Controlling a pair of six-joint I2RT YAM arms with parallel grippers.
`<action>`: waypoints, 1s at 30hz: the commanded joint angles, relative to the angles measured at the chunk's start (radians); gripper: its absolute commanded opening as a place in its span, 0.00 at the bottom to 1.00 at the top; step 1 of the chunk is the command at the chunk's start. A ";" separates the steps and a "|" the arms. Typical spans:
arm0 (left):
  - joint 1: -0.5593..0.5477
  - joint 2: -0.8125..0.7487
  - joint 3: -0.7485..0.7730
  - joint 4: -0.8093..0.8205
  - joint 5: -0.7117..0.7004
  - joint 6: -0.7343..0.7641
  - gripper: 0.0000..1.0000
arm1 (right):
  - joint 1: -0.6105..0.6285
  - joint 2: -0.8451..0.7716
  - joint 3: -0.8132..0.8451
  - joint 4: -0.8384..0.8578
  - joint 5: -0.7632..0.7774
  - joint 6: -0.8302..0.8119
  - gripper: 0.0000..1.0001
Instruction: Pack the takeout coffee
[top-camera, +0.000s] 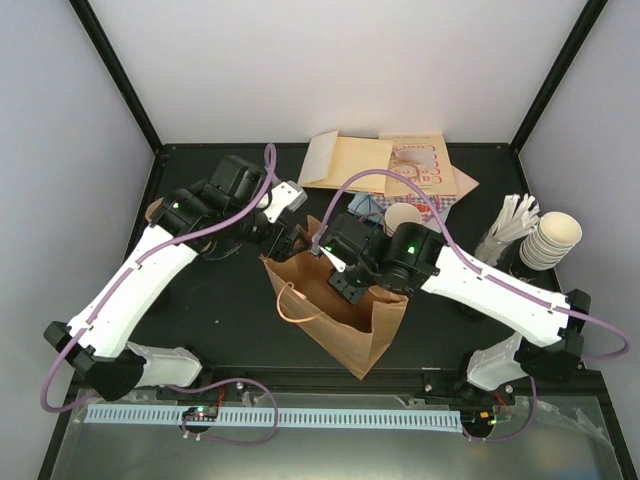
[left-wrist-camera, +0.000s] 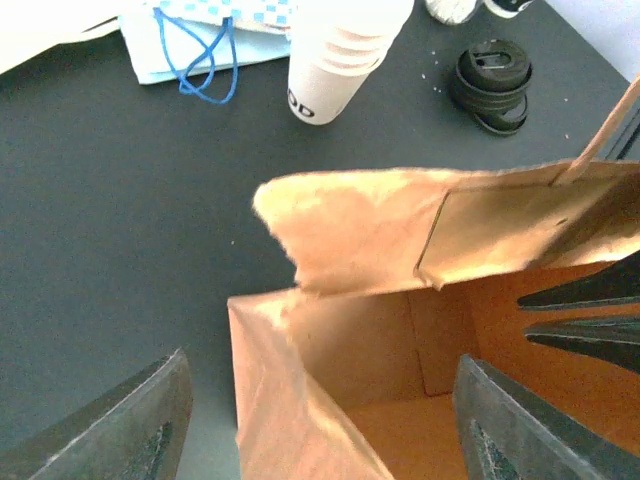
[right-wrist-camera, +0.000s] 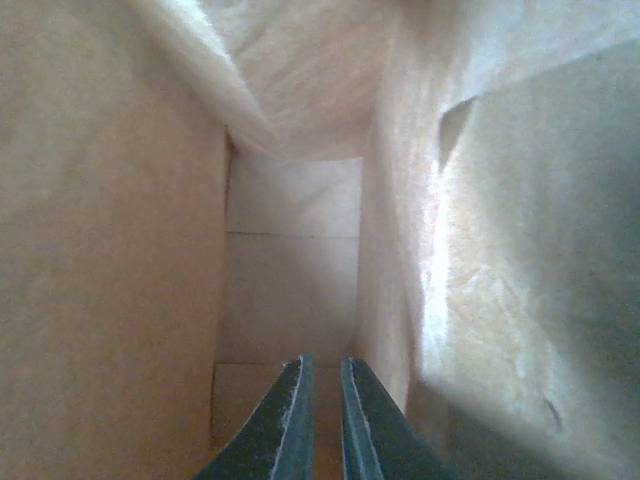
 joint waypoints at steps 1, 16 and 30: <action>-0.031 -0.006 0.027 -0.064 -0.046 -0.024 0.76 | 0.007 -0.028 -0.023 0.046 -0.018 0.032 0.12; -0.073 0.025 0.050 -0.153 -0.219 -0.036 0.29 | 0.008 -0.045 -0.013 0.012 0.090 0.036 0.11; -0.074 0.003 0.088 -0.067 -0.196 -0.068 0.02 | 0.012 -0.011 -0.040 0.014 -0.089 -0.023 0.11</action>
